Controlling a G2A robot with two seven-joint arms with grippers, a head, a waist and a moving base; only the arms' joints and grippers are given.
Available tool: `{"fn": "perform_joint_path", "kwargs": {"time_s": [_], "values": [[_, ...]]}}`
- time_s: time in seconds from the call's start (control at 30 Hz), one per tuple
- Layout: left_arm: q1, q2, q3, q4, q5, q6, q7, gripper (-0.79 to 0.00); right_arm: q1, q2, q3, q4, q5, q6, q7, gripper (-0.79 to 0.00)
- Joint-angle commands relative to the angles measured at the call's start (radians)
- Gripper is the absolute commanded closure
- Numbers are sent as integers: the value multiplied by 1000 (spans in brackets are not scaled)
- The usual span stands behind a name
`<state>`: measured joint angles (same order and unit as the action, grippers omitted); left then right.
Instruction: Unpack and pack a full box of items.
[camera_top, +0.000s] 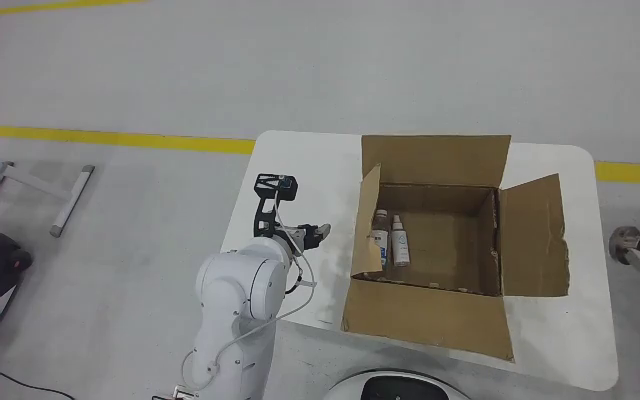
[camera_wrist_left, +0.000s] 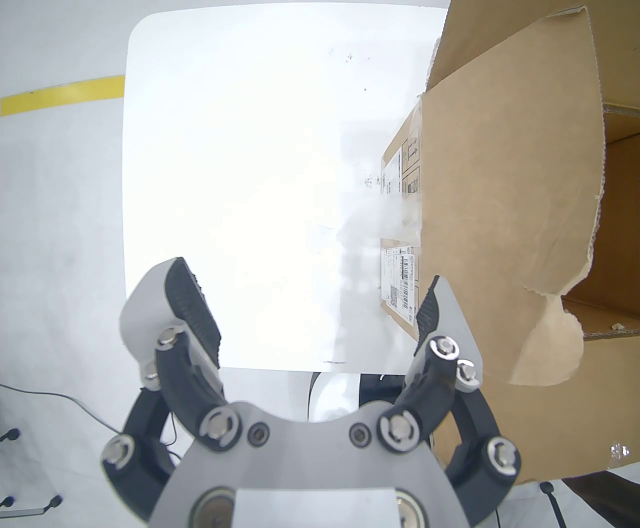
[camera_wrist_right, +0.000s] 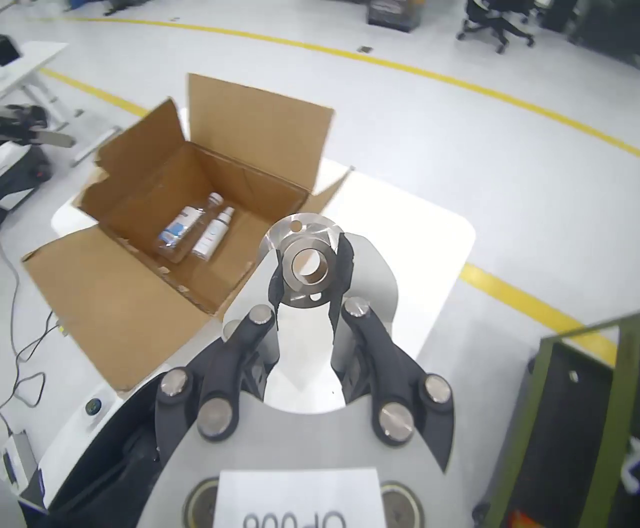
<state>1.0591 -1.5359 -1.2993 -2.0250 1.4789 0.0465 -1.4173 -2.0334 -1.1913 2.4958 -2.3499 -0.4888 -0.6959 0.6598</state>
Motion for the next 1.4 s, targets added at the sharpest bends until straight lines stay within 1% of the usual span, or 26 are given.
{"fn": "perform_joint_path", "kwargs": {"time_s": [0.0,0.13,0.23,0.7,0.83,0.93,1.07,1.27,1.37], "values": [[0,0,0,0,0,0,0,-785,17,6,-17,0,-35,-48,-6,0],[0,0,0,0,0,0,0,-785,59,18,-104,0,-101,-62,-1,0],[0,0,0,0,0,0,0,-785,94,27,-188,0,-166,-48,13,0],[0,0,0,0,0,0,0,-785,98,27,-196,0,-176,-44,16,0],[0,0,0,0,0,0,0,-785,122,31,-229,0,-214,-4,1,0],[0,0,0,0,0,0,0,-785,170,37,-316,0,-245,50,-3,0],[0,0,0,0,0,0,0,-785,274,44,-489,13,-389,147,1,0],[0,0,0,0,0,0,0,-785,469,46,-790,125,-665,335,86,0],[0,0,0,0,0,0,0,-785,559,39,-922,218,-729,433,124,0]]}}
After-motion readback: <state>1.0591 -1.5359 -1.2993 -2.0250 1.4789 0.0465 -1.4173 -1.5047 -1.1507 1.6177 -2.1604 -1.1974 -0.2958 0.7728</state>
